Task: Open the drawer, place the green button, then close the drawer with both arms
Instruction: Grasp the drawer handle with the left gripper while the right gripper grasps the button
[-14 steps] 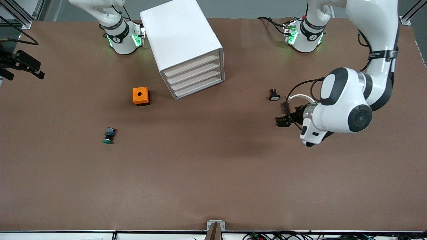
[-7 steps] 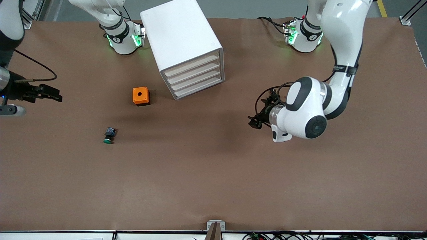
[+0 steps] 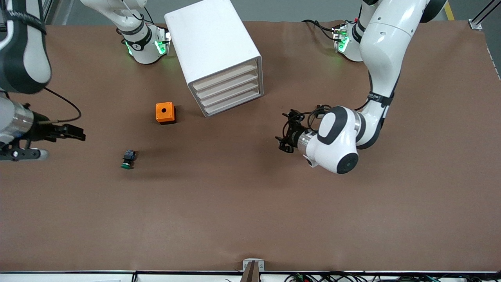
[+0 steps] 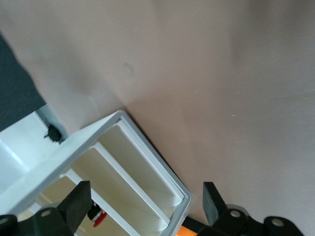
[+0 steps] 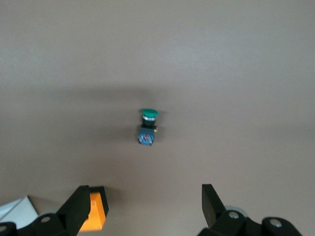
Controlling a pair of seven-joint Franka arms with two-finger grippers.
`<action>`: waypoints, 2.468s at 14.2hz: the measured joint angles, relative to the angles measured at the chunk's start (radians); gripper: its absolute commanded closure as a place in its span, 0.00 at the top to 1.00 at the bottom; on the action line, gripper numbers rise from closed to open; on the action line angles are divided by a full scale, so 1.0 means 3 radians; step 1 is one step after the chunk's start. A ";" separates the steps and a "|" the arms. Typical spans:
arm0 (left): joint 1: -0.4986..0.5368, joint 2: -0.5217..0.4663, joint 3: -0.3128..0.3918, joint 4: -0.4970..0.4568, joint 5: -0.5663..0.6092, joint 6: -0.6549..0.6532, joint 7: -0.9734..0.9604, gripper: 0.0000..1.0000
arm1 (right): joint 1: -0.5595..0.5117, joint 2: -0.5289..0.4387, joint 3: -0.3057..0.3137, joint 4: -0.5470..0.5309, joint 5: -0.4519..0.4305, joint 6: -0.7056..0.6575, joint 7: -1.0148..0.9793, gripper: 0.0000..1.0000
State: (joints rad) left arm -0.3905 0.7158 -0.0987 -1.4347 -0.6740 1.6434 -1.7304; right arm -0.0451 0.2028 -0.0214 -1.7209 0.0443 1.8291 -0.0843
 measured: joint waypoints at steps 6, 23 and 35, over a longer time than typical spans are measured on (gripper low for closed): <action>-0.0118 0.0339 -0.0020 0.0087 -0.0320 -0.0247 -0.0665 1.00 | 0.0067 0.0033 0.0007 -0.0953 0.0109 0.1210 0.0291 1.00; -0.0399 0.0912 -0.0033 0.0129 -0.1097 -0.0653 -0.1400 0.70 | 0.0202 0.0567 -0.0017 -0.1678 0.0108 0.2638 0.0676 1.00; -0.0736 0.0975 -0.0038 0.0126 -0.1097 -0.0747 -0.1423 0.34 | 0.0203 0.0747 -0.0059 -0.1678 0.0108 0.2728 0.0777 0.95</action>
State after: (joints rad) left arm -0.6114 1.0083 -0.1100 -1.3968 -1.0031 1.4192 -2.1572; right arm 0.0158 0.4269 -0.0390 -2.2242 0.0766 2.6476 0.1487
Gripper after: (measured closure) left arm 0.401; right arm 0.000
